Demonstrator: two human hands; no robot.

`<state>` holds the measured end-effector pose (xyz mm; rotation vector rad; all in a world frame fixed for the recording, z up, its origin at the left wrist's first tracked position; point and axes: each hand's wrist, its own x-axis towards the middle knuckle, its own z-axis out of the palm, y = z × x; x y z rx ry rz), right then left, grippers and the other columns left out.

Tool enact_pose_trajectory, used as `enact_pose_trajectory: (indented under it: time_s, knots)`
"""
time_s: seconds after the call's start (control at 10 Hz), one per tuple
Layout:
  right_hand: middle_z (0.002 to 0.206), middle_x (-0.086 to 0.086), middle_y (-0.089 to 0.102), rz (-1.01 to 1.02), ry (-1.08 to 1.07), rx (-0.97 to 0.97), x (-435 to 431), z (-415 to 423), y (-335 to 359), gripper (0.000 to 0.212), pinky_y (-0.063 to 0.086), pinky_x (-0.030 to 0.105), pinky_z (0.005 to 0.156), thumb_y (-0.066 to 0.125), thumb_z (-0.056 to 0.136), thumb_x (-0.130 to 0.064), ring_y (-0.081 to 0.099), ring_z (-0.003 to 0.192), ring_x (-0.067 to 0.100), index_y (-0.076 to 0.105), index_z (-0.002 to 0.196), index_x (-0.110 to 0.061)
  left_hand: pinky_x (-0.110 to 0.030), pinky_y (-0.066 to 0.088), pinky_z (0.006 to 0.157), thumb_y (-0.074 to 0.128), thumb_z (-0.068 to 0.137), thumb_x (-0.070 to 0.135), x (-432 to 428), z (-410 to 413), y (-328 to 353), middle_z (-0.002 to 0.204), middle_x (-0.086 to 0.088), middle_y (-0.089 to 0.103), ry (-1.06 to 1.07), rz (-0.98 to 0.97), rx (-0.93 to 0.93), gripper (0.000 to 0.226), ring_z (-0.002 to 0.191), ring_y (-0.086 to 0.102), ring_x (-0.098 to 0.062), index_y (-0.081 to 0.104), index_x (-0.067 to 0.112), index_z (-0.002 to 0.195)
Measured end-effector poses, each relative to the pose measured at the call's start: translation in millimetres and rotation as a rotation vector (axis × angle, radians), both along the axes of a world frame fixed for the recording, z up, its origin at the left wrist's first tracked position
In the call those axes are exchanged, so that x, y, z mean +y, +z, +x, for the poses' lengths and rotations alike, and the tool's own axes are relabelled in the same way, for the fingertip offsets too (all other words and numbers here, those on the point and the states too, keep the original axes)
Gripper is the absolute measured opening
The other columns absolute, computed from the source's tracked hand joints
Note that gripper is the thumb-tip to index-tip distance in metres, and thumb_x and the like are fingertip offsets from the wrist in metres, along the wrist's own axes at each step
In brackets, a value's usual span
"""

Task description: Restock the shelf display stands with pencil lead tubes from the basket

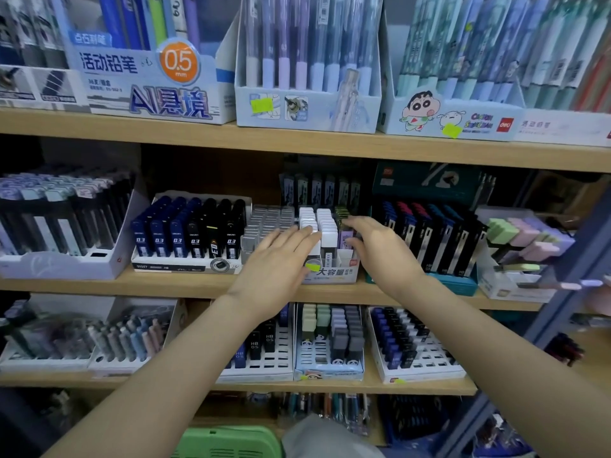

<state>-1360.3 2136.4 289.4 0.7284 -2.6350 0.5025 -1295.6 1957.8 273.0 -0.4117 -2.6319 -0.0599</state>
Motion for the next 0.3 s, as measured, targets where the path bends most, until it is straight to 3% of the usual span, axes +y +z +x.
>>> enact_pose_trajectory:
  time_s: [0.1, 0.3]
  knots:
    - [0.138, 0.004, 0.046, 0.047, 0.001, 0.005, 0.8, 1.3, 0.5, 0.039, 0.050, 0.037, 0.085, 0.044, 0.100, -0.015, 0.056, 0.111, 0.024, 0.042, 0.139, -0.012, -0.025, -0.008, 0.114, 0.038, 0.101, 0.027, 1.7, 0.7, 1.7, 0.159, 0.003, 0.012, 0.011, -0.002, -0.027, 0.058, 0.145, 0.009, -0.012, 0.009, 0.022, 0.151]
    - [0.142, 0.003, 0.041, 0.096, -0.010, 0.042, 3.5, 6.1, 6.6, 0.042, 0.048, 0.030, 0.081, 0.039, 0.101, -0.023, 0.049, 0.121, 0.020, 0.036, 0.142, -0.013, -0.017, -0.012, 0.107, 0.039, 0.101, 0.026, -1.4, 7.0, 9.2, 0.159, 0.004, 0.011, 0.003, 0.036, -0.071, 0.058, 0.145, 0.006, -0.011, 0.010, 0.023, 0.151]
